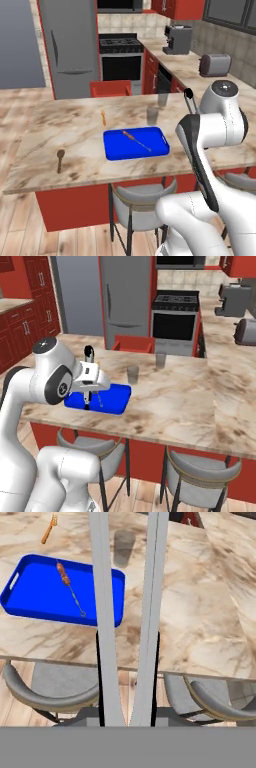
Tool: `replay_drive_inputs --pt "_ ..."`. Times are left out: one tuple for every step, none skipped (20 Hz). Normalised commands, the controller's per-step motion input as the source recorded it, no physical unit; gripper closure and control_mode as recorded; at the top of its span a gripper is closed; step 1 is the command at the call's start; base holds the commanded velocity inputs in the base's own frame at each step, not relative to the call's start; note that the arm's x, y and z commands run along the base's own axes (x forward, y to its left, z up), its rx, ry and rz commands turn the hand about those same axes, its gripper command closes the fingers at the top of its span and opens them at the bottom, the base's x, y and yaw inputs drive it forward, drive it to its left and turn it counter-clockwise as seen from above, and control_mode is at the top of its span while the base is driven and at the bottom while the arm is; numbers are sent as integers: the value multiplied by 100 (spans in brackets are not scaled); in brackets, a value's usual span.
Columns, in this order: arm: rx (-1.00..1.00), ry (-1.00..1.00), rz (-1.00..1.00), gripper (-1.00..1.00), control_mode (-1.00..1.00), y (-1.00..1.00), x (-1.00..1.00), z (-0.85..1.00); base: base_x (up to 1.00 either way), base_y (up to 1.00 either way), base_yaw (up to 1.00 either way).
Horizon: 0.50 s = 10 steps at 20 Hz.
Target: Take the tongs from the drawer on the left and place them on the dining counter next to the tray containing the kebab skewer.
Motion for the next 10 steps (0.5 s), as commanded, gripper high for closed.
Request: replay_drive_inputs --pt "0 0 0 100 100 0 0 0 26 -11 3" --pt "0 0 0 100 100 0 0 0 26 -8 2" --pt "0 0 0 100 100 0 0 0 24 -4 1" --pt "0 0 0 100 100 0 0 0 24 -1 0" --pt "0 0 0 100 100 0 0 0 26 0 0" --pt "0 0 0 100 100 0 0 0 29 0 0" --pt "0 0 0 100 100 0 0 0 36 0 0" --pt "0 0 0 100 100 0 0 0 45 0 0" --pt "0 0 0 100 100 0 0 0 48 0 0" --pt "0 0 0 100 100 0 0 0 51 0 0"
